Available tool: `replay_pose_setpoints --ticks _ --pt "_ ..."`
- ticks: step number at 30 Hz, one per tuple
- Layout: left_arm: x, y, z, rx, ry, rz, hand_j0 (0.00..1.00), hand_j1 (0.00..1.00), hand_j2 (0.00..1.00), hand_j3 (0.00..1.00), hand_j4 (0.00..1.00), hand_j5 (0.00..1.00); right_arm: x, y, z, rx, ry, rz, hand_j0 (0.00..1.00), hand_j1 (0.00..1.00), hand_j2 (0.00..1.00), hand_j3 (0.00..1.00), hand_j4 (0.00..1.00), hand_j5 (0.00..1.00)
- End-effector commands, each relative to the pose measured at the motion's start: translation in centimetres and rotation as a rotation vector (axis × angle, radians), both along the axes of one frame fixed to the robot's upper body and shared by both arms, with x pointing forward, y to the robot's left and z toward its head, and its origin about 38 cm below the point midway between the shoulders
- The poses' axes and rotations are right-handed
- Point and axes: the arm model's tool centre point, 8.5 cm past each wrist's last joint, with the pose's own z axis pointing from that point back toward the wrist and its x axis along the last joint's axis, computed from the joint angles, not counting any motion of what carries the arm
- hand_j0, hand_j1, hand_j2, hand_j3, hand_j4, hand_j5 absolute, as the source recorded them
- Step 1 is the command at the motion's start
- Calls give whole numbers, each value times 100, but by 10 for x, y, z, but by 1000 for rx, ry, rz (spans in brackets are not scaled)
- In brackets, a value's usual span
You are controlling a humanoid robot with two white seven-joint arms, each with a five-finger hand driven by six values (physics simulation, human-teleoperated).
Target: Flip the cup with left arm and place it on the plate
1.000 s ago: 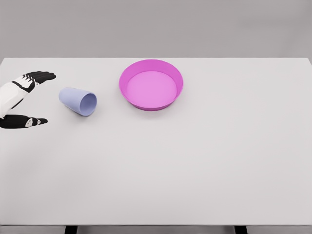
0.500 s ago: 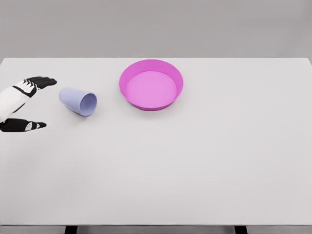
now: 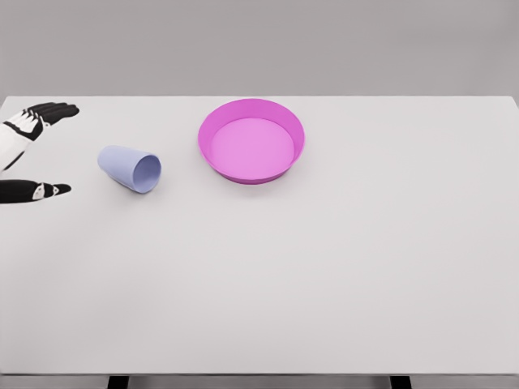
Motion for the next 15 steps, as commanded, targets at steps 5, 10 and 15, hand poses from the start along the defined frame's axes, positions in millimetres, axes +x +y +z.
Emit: replay_pose_setpoints --ticks 5,10,15 --pt "3 -2 -2 152 46 -40 100 100 100 100 100 100 0 0 0 0 0 0 100 100 100 100 100 100" --pt "36 -25 -36 276 176 -137 100 100 100 100 100 100 0 0 0 0 0 0 100 100 100 100 100 100" --pt "40 -11 -44 347 209 -108 100 100 100 100 100 100 0 0 0 0 0 0 100 100 100 100 100 100"
